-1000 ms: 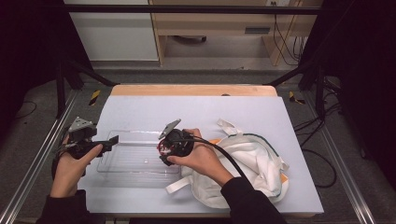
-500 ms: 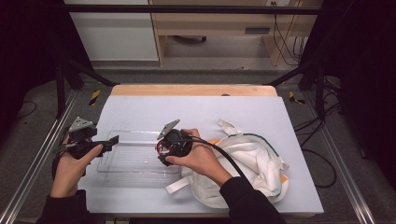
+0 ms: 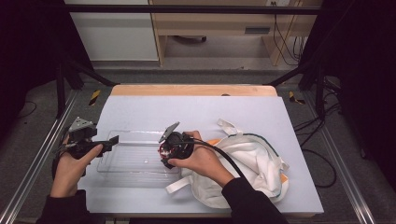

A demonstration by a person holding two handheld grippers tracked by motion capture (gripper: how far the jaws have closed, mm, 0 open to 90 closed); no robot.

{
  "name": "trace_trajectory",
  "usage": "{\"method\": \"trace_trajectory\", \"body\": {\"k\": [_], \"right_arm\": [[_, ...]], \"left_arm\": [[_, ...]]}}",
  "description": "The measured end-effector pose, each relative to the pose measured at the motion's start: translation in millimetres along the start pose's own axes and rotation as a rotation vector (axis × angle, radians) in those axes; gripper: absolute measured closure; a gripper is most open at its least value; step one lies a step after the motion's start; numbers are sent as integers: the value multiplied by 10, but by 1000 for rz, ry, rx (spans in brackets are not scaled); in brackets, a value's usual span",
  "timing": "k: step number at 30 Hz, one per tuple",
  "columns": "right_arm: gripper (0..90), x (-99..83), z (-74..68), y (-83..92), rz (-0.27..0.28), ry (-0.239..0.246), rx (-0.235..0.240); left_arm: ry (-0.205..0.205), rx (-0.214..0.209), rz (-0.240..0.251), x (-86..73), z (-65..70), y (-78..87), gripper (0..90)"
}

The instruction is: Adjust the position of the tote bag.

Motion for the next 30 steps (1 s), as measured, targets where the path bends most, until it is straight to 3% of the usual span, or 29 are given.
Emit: {"method": "trace_trajectory", "body": {"k": [9,23,30], "right_arm": [[254,-27,-39,-79,-43,15,7],[253,-18,-77,-139,-64,45,-31],[252,-8,-78,-152,-72,46,-27]], "left_arm": [[-2,-1,-4,1,5,-12,76],[-4,1,-7,-3,-2,-15,77],[-4,-1,-7,-2,0,-10,78]]}}
Point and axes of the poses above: each handheld gripper's, and its own axes: y roughly backward along the jaws, x roughly out of its top, z roughly to its right, the point moved 3 cm from there along -y, roughly forward along the jaws, and after that the axes turned 13 degrees about -z, right-handed, at the moved point
